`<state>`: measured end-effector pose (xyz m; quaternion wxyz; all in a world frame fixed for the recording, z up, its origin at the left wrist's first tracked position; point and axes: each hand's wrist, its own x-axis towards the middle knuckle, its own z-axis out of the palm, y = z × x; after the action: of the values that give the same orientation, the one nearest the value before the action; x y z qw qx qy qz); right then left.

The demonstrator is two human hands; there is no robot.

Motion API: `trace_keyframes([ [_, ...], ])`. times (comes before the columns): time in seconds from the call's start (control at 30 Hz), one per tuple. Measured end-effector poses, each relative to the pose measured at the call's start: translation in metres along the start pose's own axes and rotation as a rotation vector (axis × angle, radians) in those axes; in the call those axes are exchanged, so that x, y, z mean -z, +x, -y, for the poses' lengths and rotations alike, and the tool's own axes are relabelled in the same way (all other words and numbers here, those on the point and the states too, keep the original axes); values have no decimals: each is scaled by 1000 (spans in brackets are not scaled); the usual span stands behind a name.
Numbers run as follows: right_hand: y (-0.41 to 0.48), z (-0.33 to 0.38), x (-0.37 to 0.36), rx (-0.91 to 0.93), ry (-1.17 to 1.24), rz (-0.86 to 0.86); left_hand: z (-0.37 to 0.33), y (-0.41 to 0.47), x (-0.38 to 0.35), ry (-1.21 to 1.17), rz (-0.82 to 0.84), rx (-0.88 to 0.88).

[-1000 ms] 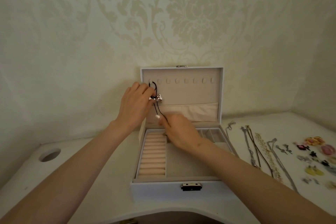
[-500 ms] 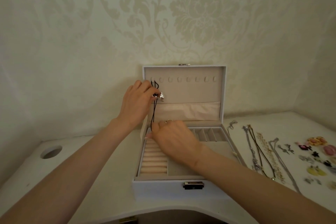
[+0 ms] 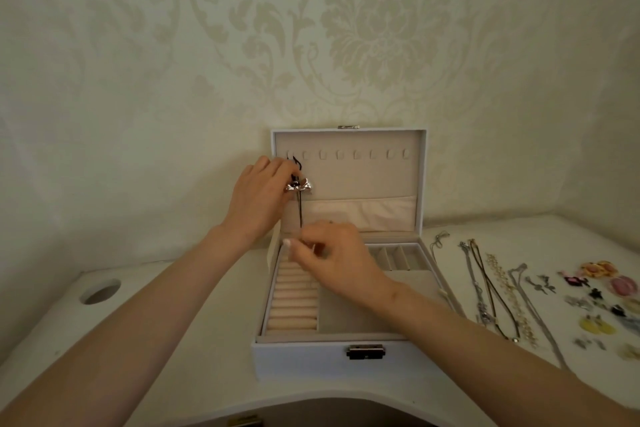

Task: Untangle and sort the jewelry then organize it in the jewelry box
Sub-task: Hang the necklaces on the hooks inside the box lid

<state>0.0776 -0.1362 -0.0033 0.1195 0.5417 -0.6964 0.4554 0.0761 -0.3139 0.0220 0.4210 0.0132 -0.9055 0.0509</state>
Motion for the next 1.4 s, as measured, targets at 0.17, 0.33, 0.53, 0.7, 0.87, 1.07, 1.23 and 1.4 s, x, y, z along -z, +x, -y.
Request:
trace_keyframes([
  [0.17,22,-12,3,-535,182,-218,1,1,7,-8,-63,-24],
  [0.33,51,-30,-6,-692,-39,-210,2,1,15,-108,-69,17],
  [0.53,72,-25,-33,-730,219,-172,5,-1,18,-162,-6,75],
  [0.7,70,-31,-32,-752,430,-252,9,-3,18,-79,-6,-21],
  [0.87,66,-30,-24,-780,527,-213,6,-8,15,-79,-15,-21],
  [1.07,61,-33,-27,-842,577,-125,5,-11,11,-126,47,-2],
  [1.23,59,-33,-27,-900,684,-73,4,-13,10,-169,106,33],
  [1.4,57,-36,-25,-913,730,-32,5,-13,13,-198,131,38],
])
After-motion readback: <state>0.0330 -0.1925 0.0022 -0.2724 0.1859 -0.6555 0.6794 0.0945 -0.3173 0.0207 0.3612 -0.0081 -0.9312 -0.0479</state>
